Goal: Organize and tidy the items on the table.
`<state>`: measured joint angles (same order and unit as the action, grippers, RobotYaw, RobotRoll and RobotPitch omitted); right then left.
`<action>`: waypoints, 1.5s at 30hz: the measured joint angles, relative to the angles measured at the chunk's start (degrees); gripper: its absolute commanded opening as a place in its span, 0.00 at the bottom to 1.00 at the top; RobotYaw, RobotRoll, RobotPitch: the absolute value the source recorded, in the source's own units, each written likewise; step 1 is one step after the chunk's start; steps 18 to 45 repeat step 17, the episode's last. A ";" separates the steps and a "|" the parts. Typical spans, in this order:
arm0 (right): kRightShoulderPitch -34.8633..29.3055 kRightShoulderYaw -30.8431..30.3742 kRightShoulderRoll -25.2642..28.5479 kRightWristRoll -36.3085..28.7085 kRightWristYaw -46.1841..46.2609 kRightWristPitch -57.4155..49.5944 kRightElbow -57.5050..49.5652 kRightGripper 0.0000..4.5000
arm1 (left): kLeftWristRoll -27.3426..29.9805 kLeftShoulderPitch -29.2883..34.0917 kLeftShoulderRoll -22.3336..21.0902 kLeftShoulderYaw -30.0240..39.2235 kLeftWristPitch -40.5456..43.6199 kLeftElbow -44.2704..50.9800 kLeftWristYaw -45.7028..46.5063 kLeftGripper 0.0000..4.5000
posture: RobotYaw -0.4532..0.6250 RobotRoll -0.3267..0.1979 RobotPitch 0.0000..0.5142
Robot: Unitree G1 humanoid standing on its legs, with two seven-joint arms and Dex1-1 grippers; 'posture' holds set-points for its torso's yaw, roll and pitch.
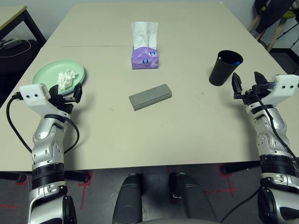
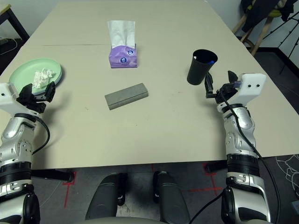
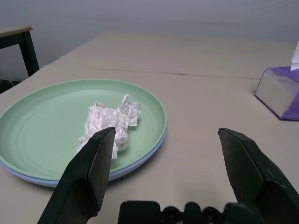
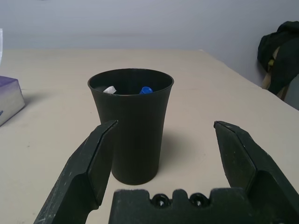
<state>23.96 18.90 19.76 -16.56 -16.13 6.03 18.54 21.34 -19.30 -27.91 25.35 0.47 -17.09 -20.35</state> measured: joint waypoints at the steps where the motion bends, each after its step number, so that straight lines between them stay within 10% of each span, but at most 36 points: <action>1: 0.01 0.00 0.00 -0.25 -0.04 -0.08 -0.02 0.99 | 0.00 0.00 -0.09 0.11 -0.56 -0.03 -0.32 1.00 | 0.49 0.62 0.24; 45: 1.69 -0.51 0.10 -0.16 -1.00 -0.90 0.28 0.99 | -1.39 -0.09 -0.08 0.30 -2.09 -0.78 0.23 1.00 | 0.49 0.62 0.24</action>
